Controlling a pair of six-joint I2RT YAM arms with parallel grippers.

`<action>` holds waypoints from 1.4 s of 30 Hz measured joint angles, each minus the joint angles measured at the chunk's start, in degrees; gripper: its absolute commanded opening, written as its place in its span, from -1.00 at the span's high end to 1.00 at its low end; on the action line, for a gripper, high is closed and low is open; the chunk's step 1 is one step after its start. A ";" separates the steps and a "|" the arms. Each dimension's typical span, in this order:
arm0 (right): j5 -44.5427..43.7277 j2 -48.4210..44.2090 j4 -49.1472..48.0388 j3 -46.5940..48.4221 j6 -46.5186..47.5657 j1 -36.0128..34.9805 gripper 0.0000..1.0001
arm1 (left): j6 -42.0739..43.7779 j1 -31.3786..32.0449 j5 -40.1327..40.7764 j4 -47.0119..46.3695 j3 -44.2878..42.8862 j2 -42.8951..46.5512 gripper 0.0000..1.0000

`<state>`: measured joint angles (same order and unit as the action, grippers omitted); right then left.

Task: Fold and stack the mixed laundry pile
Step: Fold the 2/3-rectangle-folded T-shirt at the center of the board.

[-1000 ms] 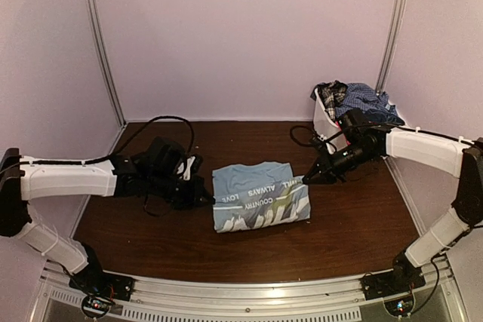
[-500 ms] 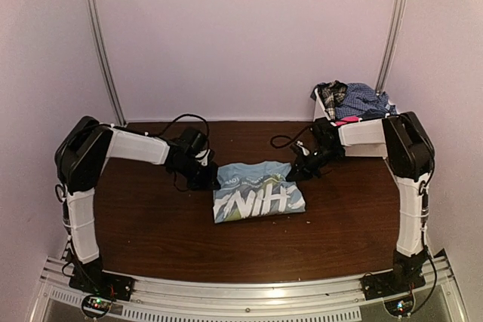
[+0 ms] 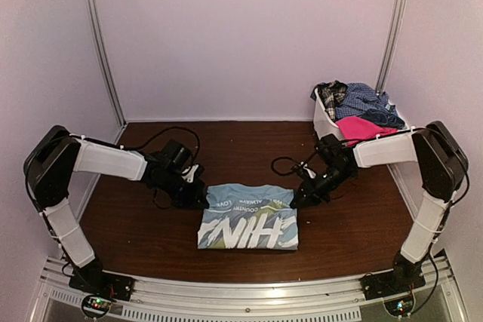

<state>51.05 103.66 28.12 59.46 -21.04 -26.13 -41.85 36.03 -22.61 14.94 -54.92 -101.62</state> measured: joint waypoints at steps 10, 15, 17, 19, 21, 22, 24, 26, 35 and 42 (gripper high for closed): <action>-0.15 -6.91 4.87 4.70 0.28 1.16 1.00 | 2.36 -0.50 -0.07 5.01 -4.44 6.49 1.00; -0.20 -4.50 6.62 10.99 1.22 3.48 1.00 | 4.20 -2.99 -0.20 6.67 -9.49 5.22 1.00; -0.26 -2.40 6.67 13.51 1.44 4.42 1.00 | 4.94 -4.24 -0.42 6.62 -11.80 3.65 1.00; -0.33 0.48 6.29 16.00 1.49 5.20 1.00 | 5.57 -5.44 -0.61 6.45 -13.55 1.68 1.00; -0.35 3.82 5.29 18.21 1.38 5.70 1.00 | 5.99 -6.71 -0.94 5.95 -14.62 -0.76 1.00; -0.35 5.81 5.01 19.52 1.25 5.92 1.00 | 6.16 -7.34 -1.25 5.75 -15.13 -2.23 1.00; -0.55 10.14 4.13 22.27 1.14 6.12 1.00 | 6.43 -8.35 -1.84 5.46 -16.24 -5.35 1.00; -0.96 13.73 3.13 24.02 1.11 6.32 1.00 | 7.02 -9.11 -2.51 5.57 -18.88 -9.42 1.00; -4.94 17.88 4.15 24.76 2.89 8.26 1.00 | 12.13 -8.96 -7.26 6.27 -31.17 -19.43 1.00; -5.95 11.45 6.40 22.75 4.13 8.44 1.00 | 14.53 -6.58 -9.57 6.29 -32.00 -19.21 1.00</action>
<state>45.10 115.11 34.52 82.21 -16.91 -17.69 -27.31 29.45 -32.18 21.23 -86.91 -120.84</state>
